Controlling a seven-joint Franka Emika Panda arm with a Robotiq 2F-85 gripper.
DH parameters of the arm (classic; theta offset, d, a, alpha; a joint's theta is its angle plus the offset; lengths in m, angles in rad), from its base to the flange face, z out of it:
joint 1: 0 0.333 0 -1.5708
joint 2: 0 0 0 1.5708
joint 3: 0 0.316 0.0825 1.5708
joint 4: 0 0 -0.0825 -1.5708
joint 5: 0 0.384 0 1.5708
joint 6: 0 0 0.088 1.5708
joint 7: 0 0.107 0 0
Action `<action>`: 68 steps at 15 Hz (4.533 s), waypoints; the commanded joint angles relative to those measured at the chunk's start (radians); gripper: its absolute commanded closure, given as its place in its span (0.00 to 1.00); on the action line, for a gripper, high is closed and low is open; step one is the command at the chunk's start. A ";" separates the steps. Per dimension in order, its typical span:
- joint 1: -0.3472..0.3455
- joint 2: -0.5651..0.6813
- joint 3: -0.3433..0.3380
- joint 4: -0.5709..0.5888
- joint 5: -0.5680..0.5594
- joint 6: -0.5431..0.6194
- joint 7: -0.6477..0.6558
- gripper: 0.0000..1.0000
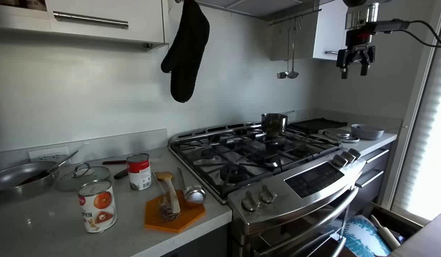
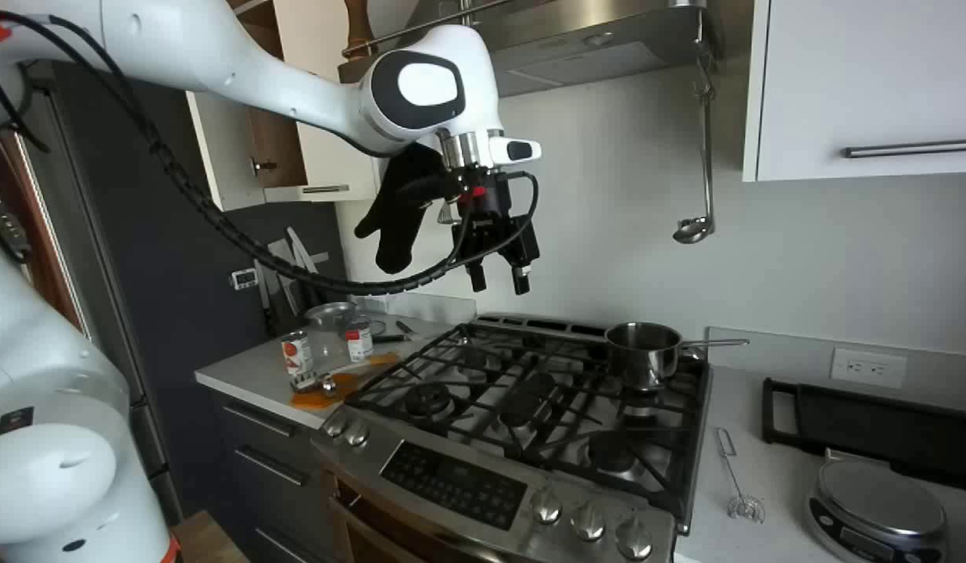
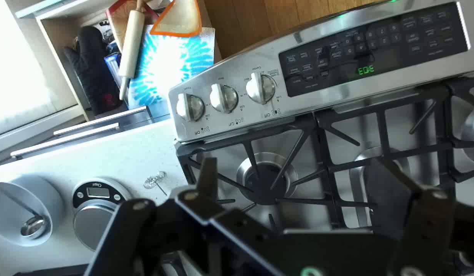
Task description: Pick up the stirrer on the right countertop and put it in the pot on the stove plate
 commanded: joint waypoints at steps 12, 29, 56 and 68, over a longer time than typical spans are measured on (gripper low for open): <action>-0.004 0.045 -0.021 0.021 0.005 0.044 -0.008 0.00; -0.142 0.426 -0.129 0.303 0.207 0.217 -0.513 0.00; -0.368 0.938 0.025 0.714 0.317 0.177 -0.992 0.00; -0.394 1.097 0.061 0.868 0.324 0.254 -1.018 0.00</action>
